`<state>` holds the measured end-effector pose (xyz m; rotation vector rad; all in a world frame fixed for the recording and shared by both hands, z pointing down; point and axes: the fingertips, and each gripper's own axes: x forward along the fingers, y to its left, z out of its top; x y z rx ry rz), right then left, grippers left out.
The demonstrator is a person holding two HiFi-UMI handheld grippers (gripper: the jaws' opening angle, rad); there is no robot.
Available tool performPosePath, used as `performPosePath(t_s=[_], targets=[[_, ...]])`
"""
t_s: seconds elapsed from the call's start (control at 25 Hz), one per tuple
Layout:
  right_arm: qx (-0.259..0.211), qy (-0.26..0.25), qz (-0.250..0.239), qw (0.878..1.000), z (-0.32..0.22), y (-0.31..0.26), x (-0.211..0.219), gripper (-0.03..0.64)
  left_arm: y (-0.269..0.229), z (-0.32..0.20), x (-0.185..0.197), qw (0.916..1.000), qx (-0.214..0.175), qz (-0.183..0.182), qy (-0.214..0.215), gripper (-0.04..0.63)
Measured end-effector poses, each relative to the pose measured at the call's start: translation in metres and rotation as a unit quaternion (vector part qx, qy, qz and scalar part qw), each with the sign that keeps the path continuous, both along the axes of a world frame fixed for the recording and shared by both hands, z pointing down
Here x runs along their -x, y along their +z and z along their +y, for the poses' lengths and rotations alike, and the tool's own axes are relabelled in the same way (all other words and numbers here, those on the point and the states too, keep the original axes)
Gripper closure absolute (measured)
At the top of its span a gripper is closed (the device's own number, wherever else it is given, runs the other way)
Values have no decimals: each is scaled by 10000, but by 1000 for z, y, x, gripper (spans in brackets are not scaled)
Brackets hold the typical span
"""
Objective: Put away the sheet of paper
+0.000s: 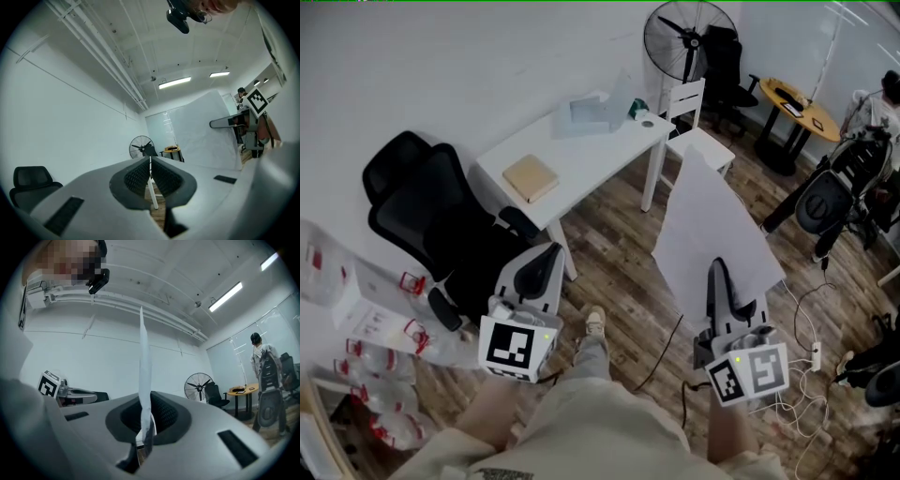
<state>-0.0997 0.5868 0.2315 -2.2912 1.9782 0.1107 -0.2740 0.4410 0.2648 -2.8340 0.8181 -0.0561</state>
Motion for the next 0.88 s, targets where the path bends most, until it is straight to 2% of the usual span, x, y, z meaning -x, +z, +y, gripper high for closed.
performPosePath(t_s=[0.56,0.88], targets=[[50,15,23,10000,-66,8,-38,595,11,-68,-41,10000,60,75,19,569],[190,92,6,9998,-139,10,-70,595,9,-143,-72,9998,179,98,45,568]])
